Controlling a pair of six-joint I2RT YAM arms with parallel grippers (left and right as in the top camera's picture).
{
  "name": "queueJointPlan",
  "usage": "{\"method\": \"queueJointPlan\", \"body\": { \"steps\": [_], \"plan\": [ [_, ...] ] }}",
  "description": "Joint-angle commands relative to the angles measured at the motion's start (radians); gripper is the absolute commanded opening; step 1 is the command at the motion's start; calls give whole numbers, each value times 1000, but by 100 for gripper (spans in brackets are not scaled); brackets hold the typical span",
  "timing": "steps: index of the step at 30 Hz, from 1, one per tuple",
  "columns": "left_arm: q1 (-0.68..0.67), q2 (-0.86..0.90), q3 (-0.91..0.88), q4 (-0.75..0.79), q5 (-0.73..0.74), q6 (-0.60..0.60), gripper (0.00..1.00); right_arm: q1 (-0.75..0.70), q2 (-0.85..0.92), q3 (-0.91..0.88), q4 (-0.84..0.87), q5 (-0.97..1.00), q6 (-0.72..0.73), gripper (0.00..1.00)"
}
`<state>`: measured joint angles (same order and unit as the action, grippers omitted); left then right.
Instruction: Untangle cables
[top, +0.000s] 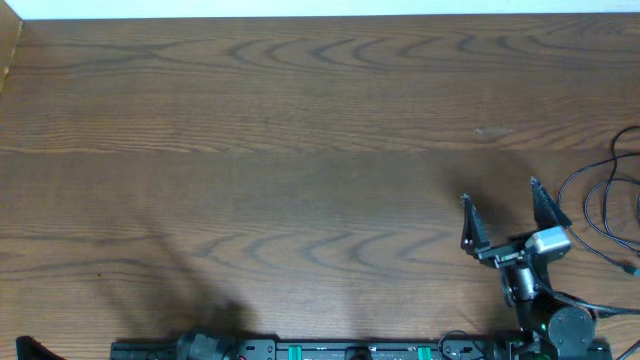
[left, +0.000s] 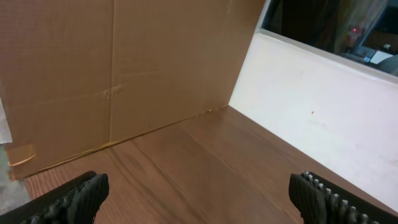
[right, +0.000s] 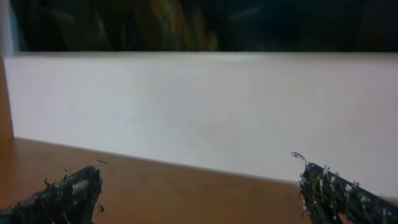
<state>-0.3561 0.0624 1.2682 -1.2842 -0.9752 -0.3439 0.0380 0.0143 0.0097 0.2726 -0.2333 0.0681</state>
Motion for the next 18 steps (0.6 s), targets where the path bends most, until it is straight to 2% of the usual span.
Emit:
{"method": "queueJointPlan", "body": {
  "steps": [1,2,7,18],
  "plan": [
    [2,-2,-4,-3,-21,-10,98,5,-10,-5,-66,18,6,99],
    [2,-2,-4,-3,-21,-10,98,5,-10,-5,-150,16,8,99],
    [2,-2,-4,-3,-21,-10,98,5,-10,-5,-319,18,36,99],
    [2,-2,-4,-3,-21,-10,98,5,-9,-5,-330,18,35,99]
  ]
}}
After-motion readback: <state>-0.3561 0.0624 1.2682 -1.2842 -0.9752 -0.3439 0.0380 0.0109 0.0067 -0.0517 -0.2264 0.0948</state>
